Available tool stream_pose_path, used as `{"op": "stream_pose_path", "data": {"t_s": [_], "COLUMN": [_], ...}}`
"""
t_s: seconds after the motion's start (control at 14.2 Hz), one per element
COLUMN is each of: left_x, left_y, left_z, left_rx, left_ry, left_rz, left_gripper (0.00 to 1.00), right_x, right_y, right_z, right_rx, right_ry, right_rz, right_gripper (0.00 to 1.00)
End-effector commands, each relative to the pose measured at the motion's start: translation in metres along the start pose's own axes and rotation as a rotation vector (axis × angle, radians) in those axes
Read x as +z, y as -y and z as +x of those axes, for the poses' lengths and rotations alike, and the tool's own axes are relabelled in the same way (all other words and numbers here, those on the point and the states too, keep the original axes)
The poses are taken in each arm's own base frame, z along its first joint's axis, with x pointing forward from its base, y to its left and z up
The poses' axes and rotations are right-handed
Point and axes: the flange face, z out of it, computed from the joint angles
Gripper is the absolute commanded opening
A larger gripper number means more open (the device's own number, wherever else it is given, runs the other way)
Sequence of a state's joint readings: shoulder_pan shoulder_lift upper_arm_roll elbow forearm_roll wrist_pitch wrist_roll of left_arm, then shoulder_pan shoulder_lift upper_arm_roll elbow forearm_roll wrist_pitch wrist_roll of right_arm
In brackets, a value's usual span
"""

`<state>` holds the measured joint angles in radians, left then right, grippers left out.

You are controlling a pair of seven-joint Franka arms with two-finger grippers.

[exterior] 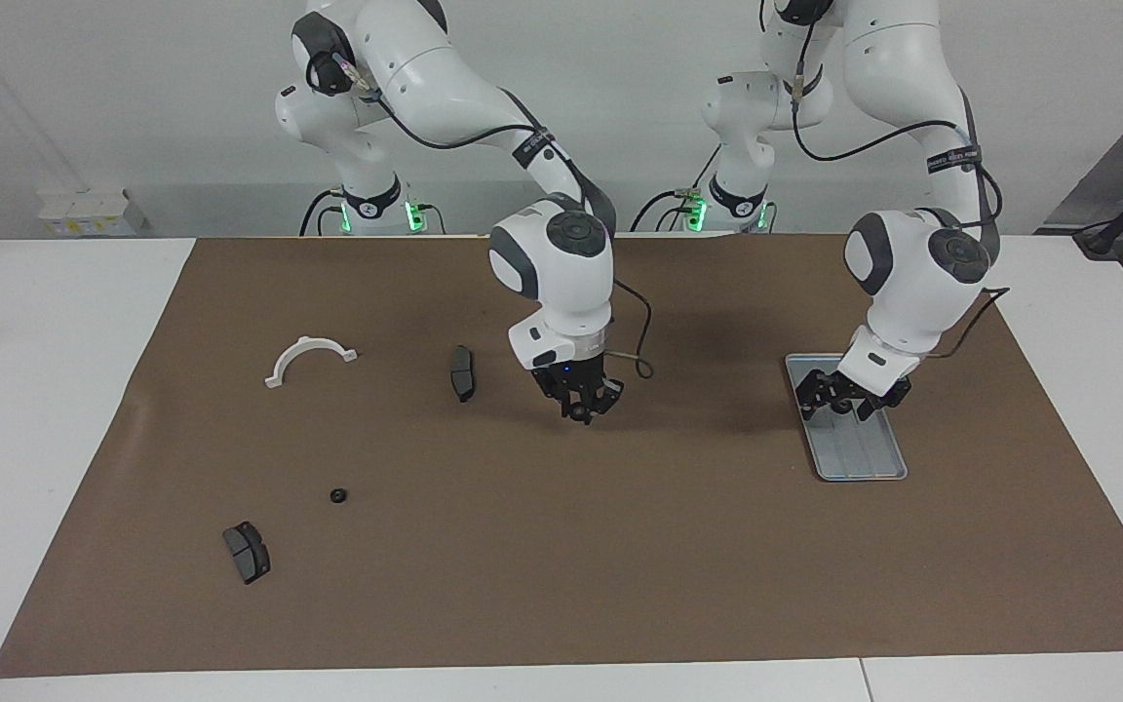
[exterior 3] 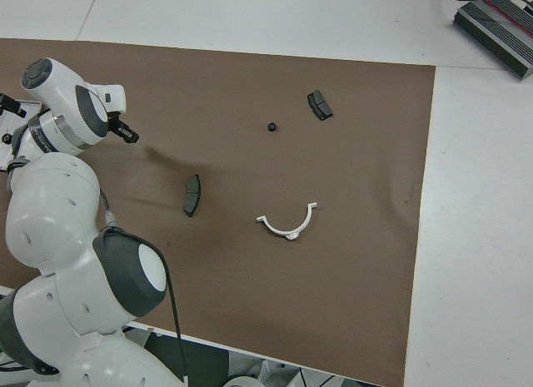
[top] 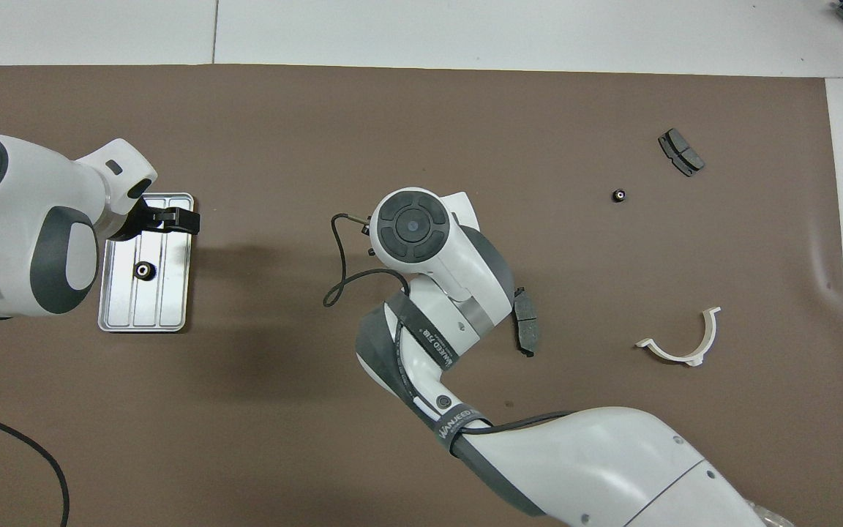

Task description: Pick bearing gear from pile to tray

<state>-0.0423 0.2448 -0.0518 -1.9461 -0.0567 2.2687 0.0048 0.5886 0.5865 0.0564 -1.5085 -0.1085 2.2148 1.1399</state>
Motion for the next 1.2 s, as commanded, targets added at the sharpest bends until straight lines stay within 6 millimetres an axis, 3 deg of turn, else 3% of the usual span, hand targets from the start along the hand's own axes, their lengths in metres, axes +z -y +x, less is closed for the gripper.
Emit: {"op": "stream_pose_path", "data": {"t_s": [0.0,0.14,0.28,0.42,0.49,0.63,0.7,0.92,1.13], "left_x": [0.0,-0.005,-0.006,-0.008,-0.009,-0.008,-0.008,-0.004,0.008], "left_y": [-0.036,-0.056,-0.073,-0.088,-0.097,-0.112,-0.123,-0.152,-0.199], "left_z": [0.009,0.012,0.017,0.019,0.022,0.026,0.029,0.033,0.022], "left_rx": [-0.045,-0.067,-0.096,-0.127,-0.139,-0.165,-0.175,-0.197,-0.197], "left_ry": [-0.027,-0.04,-0.046,-0.054,-0.06,-0.064,-0.071,-0.087,-0.088], "left_rz": [-0.013,-0.019,-0.024,-0.033,-0.037,-0.043,-0.05,-0.064,-0.074], "left_gripper": [0.97,0.97,0.95,0.94,0.93,0.9,0.87,0.85,0.79], "right_x": [0.014,0.013,0.03,0.033,0.034,0.03,0.027,-0.004,-0.043], "right_y": [0.021,0.025,0.02,0.015,0.015,0.016,0.016,-0.002,-0.048], "right_z": [-0.015,-0.02,-0.038,-0.042,-0.044,-0.041,-0.039,-0.005,0.041], "right_rx": [0.009,0.0,-0.022,-0.03,-0.03,-0.025,-0.024,0.009,-0.004], "right_ry": [-0.012,-0.022,-0.013,-0.01,-0.009,-0.008,-0.01,-0.034,-0.038], "right_rz": [-0.001,0.035,0.023,0.016,0.013,0.01,0.012,0.032,0.02], "right_gripper": [0.0,0.0,0.0,0.12,0.29,0.82,1.0,1.0,1.0]}}
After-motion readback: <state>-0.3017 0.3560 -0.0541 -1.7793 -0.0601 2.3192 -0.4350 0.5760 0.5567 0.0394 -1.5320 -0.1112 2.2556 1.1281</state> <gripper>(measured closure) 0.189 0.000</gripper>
